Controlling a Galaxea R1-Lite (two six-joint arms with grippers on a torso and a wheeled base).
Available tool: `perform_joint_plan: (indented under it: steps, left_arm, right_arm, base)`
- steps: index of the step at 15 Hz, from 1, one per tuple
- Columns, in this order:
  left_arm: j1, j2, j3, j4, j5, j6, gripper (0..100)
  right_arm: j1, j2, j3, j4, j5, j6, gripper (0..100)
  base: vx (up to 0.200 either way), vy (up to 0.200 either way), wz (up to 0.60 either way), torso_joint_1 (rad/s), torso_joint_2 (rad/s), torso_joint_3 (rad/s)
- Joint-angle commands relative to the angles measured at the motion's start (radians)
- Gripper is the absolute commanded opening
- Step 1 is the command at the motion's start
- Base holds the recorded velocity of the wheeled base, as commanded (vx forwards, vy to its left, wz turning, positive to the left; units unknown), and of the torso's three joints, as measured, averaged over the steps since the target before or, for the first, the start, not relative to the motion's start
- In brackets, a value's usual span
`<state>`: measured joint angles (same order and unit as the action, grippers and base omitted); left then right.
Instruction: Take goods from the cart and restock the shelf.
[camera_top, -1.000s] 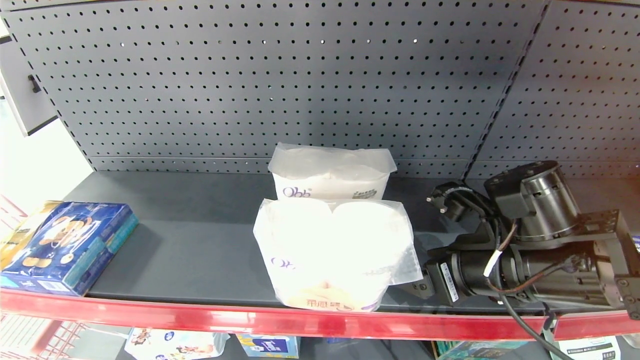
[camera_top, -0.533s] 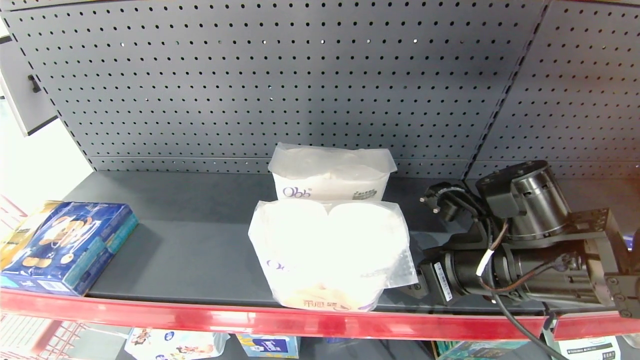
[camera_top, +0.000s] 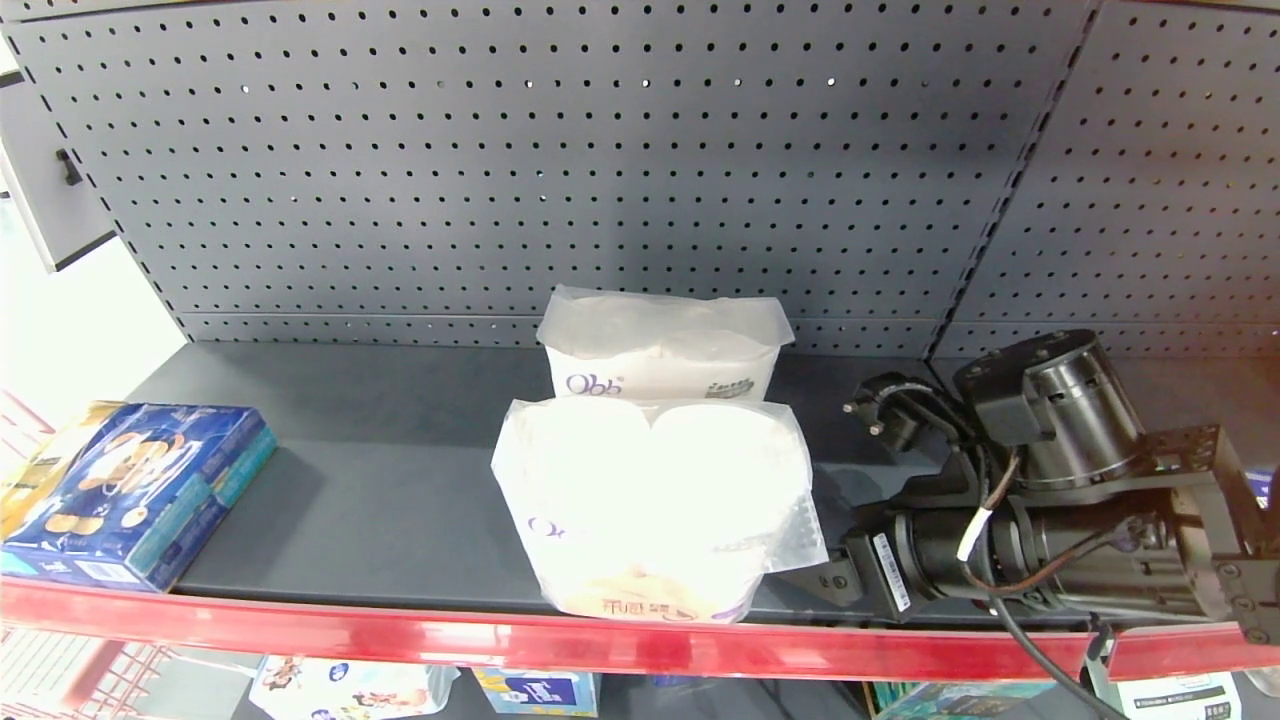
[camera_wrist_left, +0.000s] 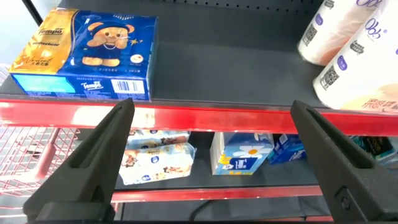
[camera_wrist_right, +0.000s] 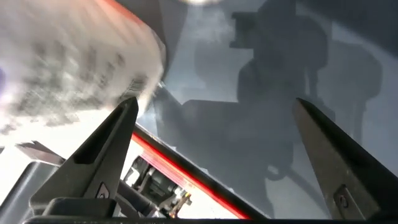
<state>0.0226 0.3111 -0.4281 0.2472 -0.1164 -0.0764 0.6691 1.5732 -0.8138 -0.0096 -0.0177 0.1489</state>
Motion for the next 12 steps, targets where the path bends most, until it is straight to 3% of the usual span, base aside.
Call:
perform_joint_plan:
  steps: [1,7,9,12]
  left_arm:
    - [-0.001,0.003,0.005,0.000,0.000,0.000,100]
    - [-0.012,0.008,0.011,-0.002,-0.023,-0.002,100]
    - [-0.027,0.017,0.011,-0.002,-0.057,-0.002,100]
    - [-0.035,0.028,0.028,-0.002,-0.069,-0.002,100]
  right_arm:
    - [-0.029,-0.078,0.033,0.003,-0.008,-0.002,100]
    - [-0.114,-0.473,0.156,0.011,-0.134,-0.015,100]
    - [-0.238,-0.654,0.174,0.118,-0.153,-0.031,100]
    - [-0.347,-0.851,0.166,0.286,-0.154,-0.031,100]
  base:
    - [0.000,0.000,0.00,0.000,0.00,0.000]
    - [0.000,0.000,0.00,0.000,0.00,0.000]
    - [0.000,0.000,0.00,0.000,0.00,0.000]
    - [0.000,0.000,0.00,0.000,0.00,0.000]
